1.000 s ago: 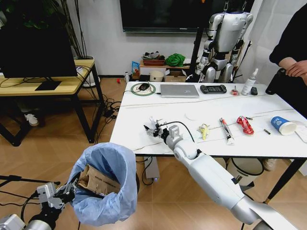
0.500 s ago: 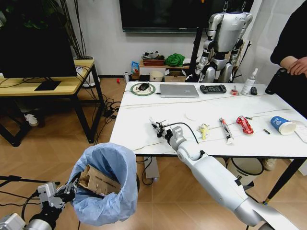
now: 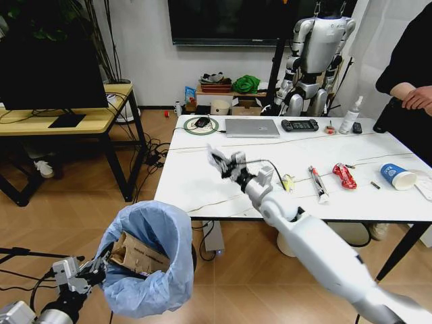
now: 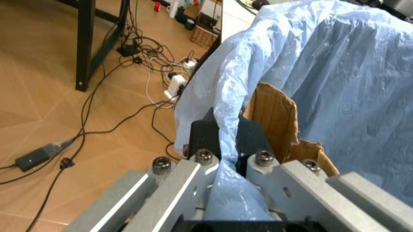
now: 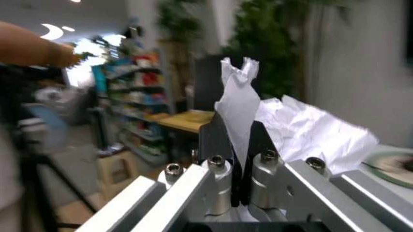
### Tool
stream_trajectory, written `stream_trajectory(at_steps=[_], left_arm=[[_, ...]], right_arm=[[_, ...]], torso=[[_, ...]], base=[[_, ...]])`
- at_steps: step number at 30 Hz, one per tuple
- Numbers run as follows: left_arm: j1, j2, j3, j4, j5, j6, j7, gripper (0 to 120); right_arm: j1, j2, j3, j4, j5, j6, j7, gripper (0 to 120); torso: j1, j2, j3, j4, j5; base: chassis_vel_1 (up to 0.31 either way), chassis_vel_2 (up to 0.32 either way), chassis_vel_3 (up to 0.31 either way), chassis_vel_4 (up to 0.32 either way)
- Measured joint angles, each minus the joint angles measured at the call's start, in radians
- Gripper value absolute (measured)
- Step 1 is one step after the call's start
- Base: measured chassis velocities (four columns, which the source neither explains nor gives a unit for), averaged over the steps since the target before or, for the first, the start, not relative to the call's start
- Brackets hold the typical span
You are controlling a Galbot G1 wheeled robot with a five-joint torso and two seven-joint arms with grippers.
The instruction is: Pick up the trash bin and place the trash from the table into it.
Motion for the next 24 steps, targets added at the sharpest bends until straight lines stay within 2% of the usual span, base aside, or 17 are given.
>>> stream_trajectory(at_steps=[3,8,11,17,24], left_arm=[[0.002,-0.007,0.006,-0.002,0.010,0.000,-0.001,0],[0.010,-0.010,0.006,-0.013,0.016,0.002,-0.001,0],[0.013,-0.009,0.003,-0.019,0.016,0.003,-0.002,0],[0.013,-0.016,-0.008,-0.024,0.009,0.007,-0.003,0],[0.017,-0.028,-0.009,-0.027,0.013,0.008,-0.003,0]], right_arm=[[-0.005,-0.029,-0.078,0.097,0.042,0.024,-0.025,0],[-0.004,-0.033,-0.178,0.158,0.059,0.038,-0.045,0],[0.005,-0.036,-0.218,0.165,0.063,0.047,-0.054,0],[0.058,-0.042,-0.385,0.172,0.066,0.075,-0.079,0],[0.101,-0.030,-0.460,0.142,0.023,0.074,-0.079,0]], torso=[[0.000,0.000,0.000,0.0001,-0.0002],[0.000,0.000,0.000,0.0002,-0.0002],[0.000,0.000,0.000,0.0002,-0.0002],[0.000,0.000,0.000,0.0001,-0.0002],[0.000,0.000,0.000,0.0003,-0.0002]], base=[[0.000,0.000,0.000,0.000],[0.000,0.000,0.000,0.000],[0.000,0.000,0.000,0.000],[0.000,0.000,0.000,0.000],[0.000,0.000,0.000,0.000]])
